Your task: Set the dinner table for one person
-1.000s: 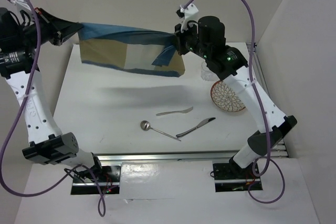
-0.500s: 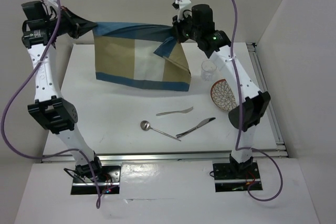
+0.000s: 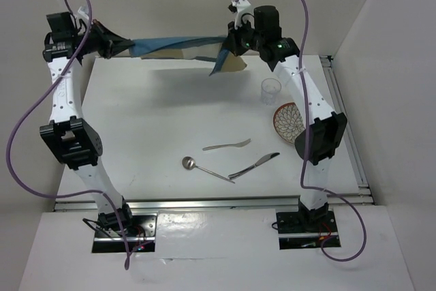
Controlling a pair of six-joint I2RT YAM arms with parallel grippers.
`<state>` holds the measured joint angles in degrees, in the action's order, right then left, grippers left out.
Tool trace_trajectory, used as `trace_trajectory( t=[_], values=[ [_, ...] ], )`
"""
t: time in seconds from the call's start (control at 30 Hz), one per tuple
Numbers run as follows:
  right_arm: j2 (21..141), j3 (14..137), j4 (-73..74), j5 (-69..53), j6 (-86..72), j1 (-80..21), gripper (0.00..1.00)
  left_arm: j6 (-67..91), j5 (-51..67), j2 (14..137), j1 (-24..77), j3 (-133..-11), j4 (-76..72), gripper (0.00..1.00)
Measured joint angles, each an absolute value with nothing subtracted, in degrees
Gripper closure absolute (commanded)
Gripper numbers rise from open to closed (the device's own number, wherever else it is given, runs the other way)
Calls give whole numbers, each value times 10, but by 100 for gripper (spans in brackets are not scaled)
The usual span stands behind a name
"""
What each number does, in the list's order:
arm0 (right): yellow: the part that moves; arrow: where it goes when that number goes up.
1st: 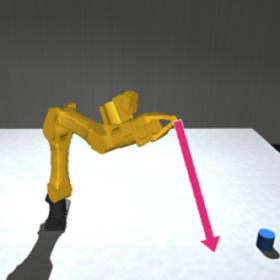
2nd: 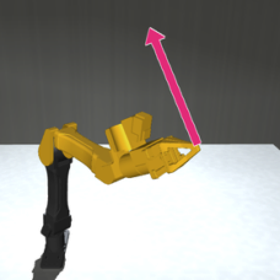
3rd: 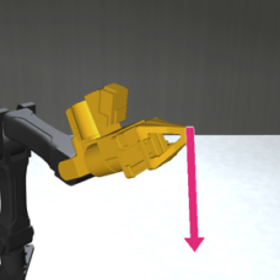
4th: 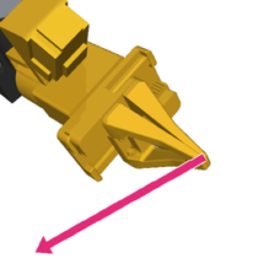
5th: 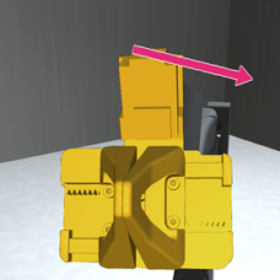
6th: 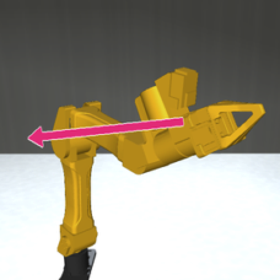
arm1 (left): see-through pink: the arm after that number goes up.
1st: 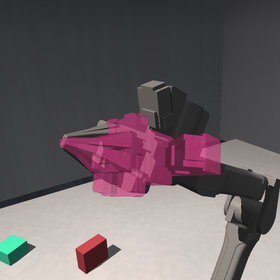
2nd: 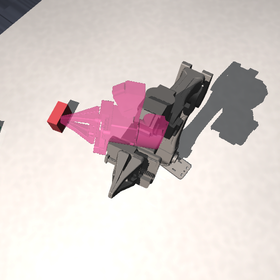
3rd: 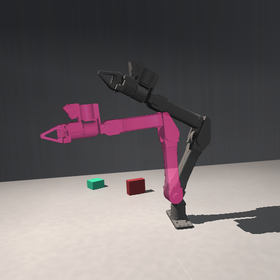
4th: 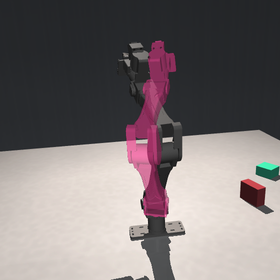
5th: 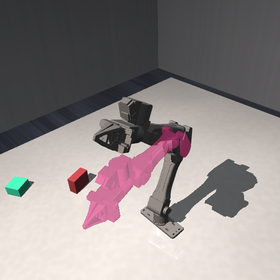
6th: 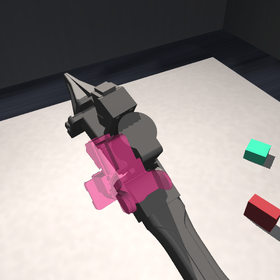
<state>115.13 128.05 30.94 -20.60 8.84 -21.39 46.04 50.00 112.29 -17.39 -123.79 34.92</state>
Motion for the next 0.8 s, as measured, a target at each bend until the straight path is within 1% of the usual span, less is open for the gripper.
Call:
trace_trajectory(
  t=[0.1, 0.17, 0.2, 0.3, 0.33, 0.37, 0.4, 0.47, 0.53, 0.57, 0.6, 0.67, 0.7, 0.73, 0.77, 0.8],
  values=[
    [1128, 1206, 312, -215, 89, -218, 100, 428, 486, 1091, -176, -1143, 360, 100],
    [1114, 1152, 312, -214, 89, -226, 99, 406, 463, 1063, -179, -1057, 367, 100],
    [1106, 1118, 314, -212, 89, -233, 72, 400, 451, 1049, -182, -1016, 378, 84],
    [1093, 1045, 328, -187, 84, -257, 7, 373, 405, 1014, -199, -895, 395, 35],
    [1091, 1031, 338, -181, 84, -264, 2, 369, 387, 1006, -209, -864, 405, 19],
    [1090, 1017, 343, -174, 83, -274, 0, 366, 368, 1002, -218, -838, 416, 2],
    [1088, 1006, 346, -170, 83, -280, 0, 361, 350, 1000, -226, -821, 427, 0],
    [1081, 984, 354, -160, 76, -293, 0, 360, 318, 998, -237, -809, 446, 0],
    [1067, 960, 357, -155, 66, -302, 0, 359, 292, 988, -238, -808, 451, 0],
    [1057, 947, 358, -154, 59, -305, 3, 359, 281, 979, -237, -808, 451, 7],
    [1044, 933, 357, -154, 51, -308, 9, 358, 272, 968, -236, -808, 450, 15],
    [1018, 908, 356, -153, 23, -309, 31, 351, 257, 944, -227, -809, 444, 50],
    [1006, 901, 355, -153, 3, -308, 45, 345, 251, 936, -216, -811, 441, 67],
    [999, 898, 353, -153, -15, -307, 71, 344, 247, 933, -204, -815, 436, 92],
    [996, 898, 350, -152, -34, -305, 81, 340, 245, 935, -187, -821, 432, 100],
    [995, 900, 347, -147, -62, -305, 87, 333, 241, 945, -166, -829, 428, 100]
  ],
)
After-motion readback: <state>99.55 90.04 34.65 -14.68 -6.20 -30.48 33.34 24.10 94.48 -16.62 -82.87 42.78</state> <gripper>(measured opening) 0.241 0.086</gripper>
